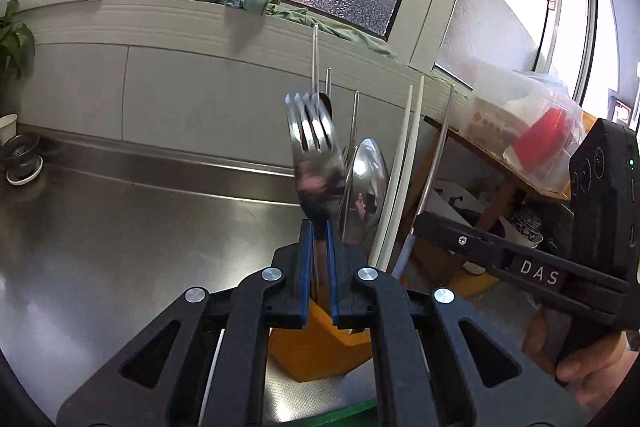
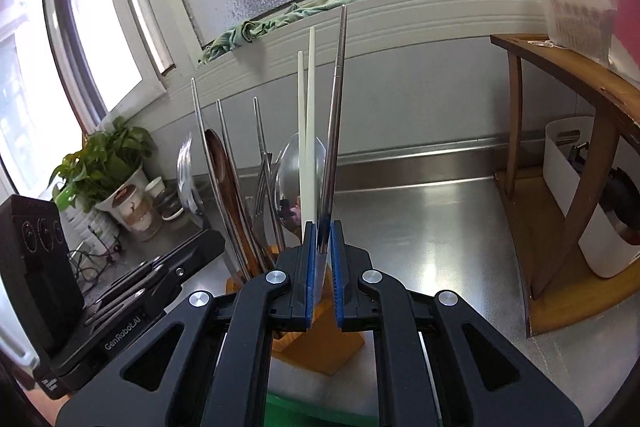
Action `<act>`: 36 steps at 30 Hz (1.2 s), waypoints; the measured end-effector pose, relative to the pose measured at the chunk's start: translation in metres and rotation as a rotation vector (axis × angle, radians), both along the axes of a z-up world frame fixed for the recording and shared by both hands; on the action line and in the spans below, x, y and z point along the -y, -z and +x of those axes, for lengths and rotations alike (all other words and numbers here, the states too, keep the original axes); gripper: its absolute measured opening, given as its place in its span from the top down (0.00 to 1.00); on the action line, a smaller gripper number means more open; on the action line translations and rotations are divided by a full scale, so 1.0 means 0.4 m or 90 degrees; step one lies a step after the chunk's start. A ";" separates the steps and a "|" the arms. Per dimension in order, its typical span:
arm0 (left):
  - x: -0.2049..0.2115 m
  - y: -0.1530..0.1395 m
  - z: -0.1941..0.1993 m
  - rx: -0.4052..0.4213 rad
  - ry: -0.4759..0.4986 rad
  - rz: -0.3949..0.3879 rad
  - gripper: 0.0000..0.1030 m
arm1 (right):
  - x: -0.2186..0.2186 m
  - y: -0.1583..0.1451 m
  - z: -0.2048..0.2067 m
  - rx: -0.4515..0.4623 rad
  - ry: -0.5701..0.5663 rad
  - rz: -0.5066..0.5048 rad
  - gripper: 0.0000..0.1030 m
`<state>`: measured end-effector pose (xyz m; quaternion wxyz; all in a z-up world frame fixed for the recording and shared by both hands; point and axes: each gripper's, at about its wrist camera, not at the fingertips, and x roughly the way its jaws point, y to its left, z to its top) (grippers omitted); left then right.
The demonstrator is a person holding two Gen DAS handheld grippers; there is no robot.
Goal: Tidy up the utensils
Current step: 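Lower the fork and chopstick into the holder and open both tools, then return to the tray and grasp a wooden spoon with each tool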
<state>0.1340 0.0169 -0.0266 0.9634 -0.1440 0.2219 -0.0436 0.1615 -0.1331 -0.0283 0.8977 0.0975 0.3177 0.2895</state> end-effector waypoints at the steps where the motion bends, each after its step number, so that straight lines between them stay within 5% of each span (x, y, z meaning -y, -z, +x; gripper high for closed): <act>1: -0.003 -0.001 -0.004 -0.001 -0.001 -0.004 0.93 | 0.002 0.002 -0.001 -0.003 0.002 -0.001 0.91; 7: -0.009 -0.045 -0.040 0.013 -0.017 0.003 0.75 | 0.024 -0.012 -0.020 -0.013 0.010 -0.001 0.87; 9: -0.014 -0.061 -0.056 0.014 -0.024 0.009 0.63 | 0.041 -0.029 -0.035 -0.010 0.013 0.001 0.68; 10: -0.020 -0.072 -0.069 0.013 -0.029 0.010 0.59 | 0.054 -0.039 -0.046 -0.007 0.017 0.002 0.40; 11: -0.027 -0.081 -0.079 0.007 -0.035 0.010 0.50 | 0.064 -0.048 -0.056 -0.001 0.023 0.000 0.27; 13: -0.038 -0.093 -0.094 -0.021 -0.040 0.007 0.32 | 0.083 -0.062 -0.076 -0.010 0.020 -0.015 0.21; 15: -0.048 -0.101 -0.109 -0.058 -0.029 -0.007 0.17 | 0.087 -0.065 -0.086 -0.038 0.003 -0.031 0.04; 18: -0.055 -0.105 -0.138 -0.116 -0.011 -0.020 0.08 | 0.081 -0.065 -0.119 -0.087 -0.030 -0.074 0.04; 31: -0.031 -0.021 -0.258 -0.358 0.045 -0.040 0.08 | 0.056 -0.003 -0.266 -0.257 -0.103 -0.166 0.05; 32: -0.026 -0.009 -0.265 -0.371 0.050 -0.039 0.08 | 0.053 0.008 -0.274 -0.270 -0.111 -0.172 0.11; 34: -0.015 0.018 -0.279 -0.394 0.064 -0.041 0.17 | 0.049 0.039 -0.287 -0.305 -0.130 -0.177 0.42; 36: -0.003 0.043 -0.287 -0.416 0.071 -0.039 0.38 | 0.047 0.069 -0.298 -0.341 -0.144 -0.169 0.58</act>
